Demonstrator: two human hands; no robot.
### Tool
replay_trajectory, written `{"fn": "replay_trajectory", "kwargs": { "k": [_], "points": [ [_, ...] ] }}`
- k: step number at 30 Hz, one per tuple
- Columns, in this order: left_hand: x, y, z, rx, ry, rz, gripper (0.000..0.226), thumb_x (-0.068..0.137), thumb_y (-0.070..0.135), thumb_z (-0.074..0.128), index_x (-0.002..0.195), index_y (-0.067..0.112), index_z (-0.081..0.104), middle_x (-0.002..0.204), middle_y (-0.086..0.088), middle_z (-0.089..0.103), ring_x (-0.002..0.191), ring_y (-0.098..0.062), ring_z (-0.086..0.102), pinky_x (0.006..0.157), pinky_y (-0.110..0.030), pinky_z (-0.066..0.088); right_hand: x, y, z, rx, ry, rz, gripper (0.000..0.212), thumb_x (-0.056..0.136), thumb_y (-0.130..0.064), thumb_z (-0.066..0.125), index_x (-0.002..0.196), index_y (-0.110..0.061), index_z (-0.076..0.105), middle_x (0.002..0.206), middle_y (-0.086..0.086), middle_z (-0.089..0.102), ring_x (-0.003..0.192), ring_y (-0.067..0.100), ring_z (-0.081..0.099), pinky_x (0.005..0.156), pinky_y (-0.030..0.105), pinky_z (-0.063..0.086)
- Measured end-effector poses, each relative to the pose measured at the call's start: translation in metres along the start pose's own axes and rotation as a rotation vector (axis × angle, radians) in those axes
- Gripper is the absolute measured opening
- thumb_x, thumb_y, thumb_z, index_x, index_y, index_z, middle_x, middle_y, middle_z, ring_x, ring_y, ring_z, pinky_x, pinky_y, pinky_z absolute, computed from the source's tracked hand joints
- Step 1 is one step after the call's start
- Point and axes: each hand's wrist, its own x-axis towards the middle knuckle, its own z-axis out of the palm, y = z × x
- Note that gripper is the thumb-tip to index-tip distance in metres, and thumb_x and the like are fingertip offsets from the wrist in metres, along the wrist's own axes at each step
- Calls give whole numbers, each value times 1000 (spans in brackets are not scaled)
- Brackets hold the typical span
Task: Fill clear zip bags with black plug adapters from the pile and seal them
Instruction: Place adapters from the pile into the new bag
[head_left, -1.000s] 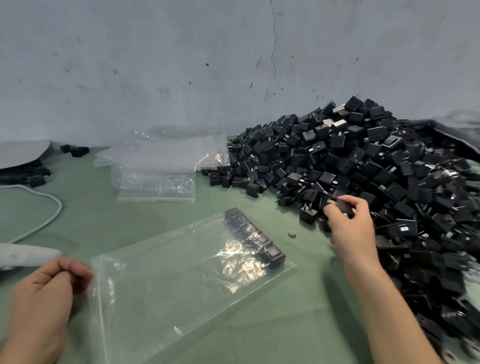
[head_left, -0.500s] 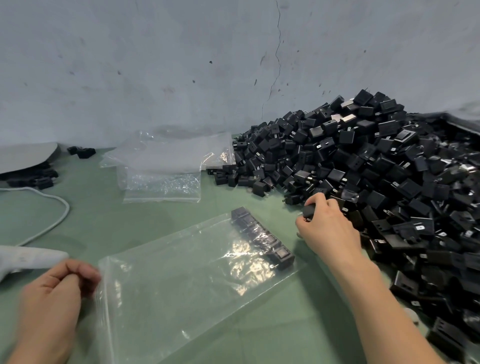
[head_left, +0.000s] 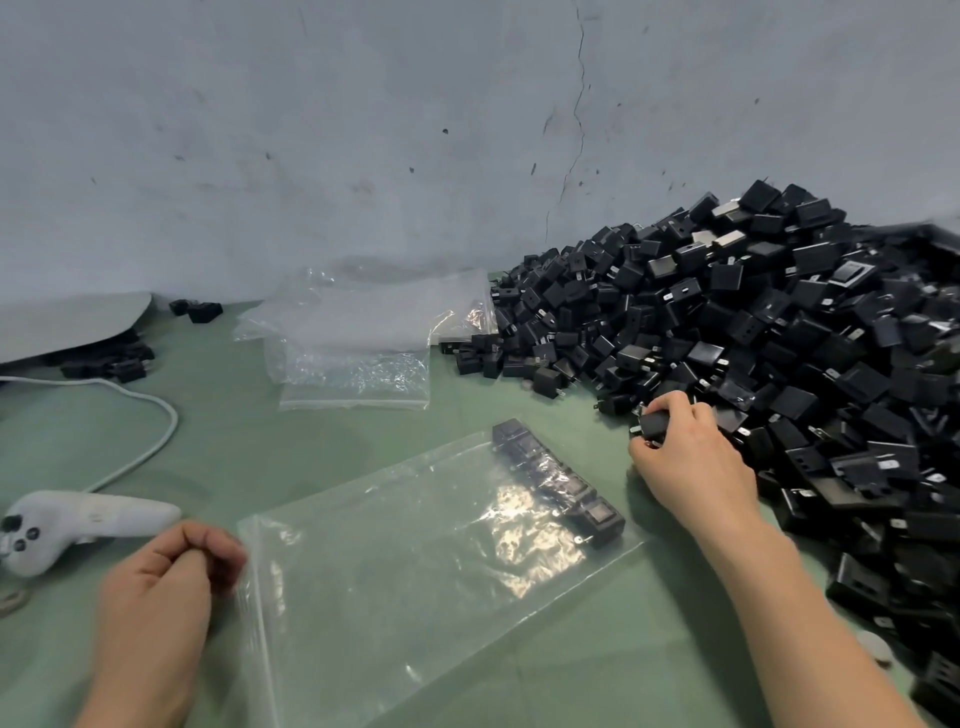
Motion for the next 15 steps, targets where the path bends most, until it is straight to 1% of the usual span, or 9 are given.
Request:
{"fn": "replay_trajectory", "kwargs": {
  "k": [2,4,7,9,13,15],
  "points": [
    [-1,1,1,-10,3,8,40,74,-9,37,62,16,65,58,6,66,48,-3,54,48,-7,43,2,3,-3,20,-48,-28,24,92,-35,54,114,-38,43,113,-6,49,94,25,51,72,37,38],
    [1,0,0,-9,8,7,40,74,-10,36,62,16,65,58,6,65,48,-3,54,48,-7,43,1,5,-6,64,-45,-20,22,92,-35,55,109,-41,42,109,-7,48,90,26,51,71,38,38],
    [6,-7,-2,1,7,-11,35,73,-6,37,64,14,64,61,3,66,54,-11,56,53,-14,47,1,5,-7,144,98,54,20,92,-36,56,105,-38,42,105,-6,47,85,28,47,72,39,34],
    [8,-11,-2,9,20,-21,31,70,-3,38,66,14,63,62,2,67,57,-14,57,55,-17,49,4,1,-6,163,159,93,21,93,-36,56,108,-35,42,108,-3,50,89,29,47,74,40,34],
    [9,-12,-2,-28,22,-23,36,73,-7,37,64,14,64,61,3,67,51,-7,57,52,-10,48,9,-9,4,110,120,105,27,97,-39,56,118,-28,43,120,4,54,105,35,53,75,38,35],
    [9,-12,-3,-21,17,-25,40,76,-10,36,63,15,65,60,3,67,50,-7,58,52,-9,48,9,-15,12,90,133,120,32,97,-38,57,122,-24,44,128,7,50,108,37,52,75,39,35]
  ]
}}
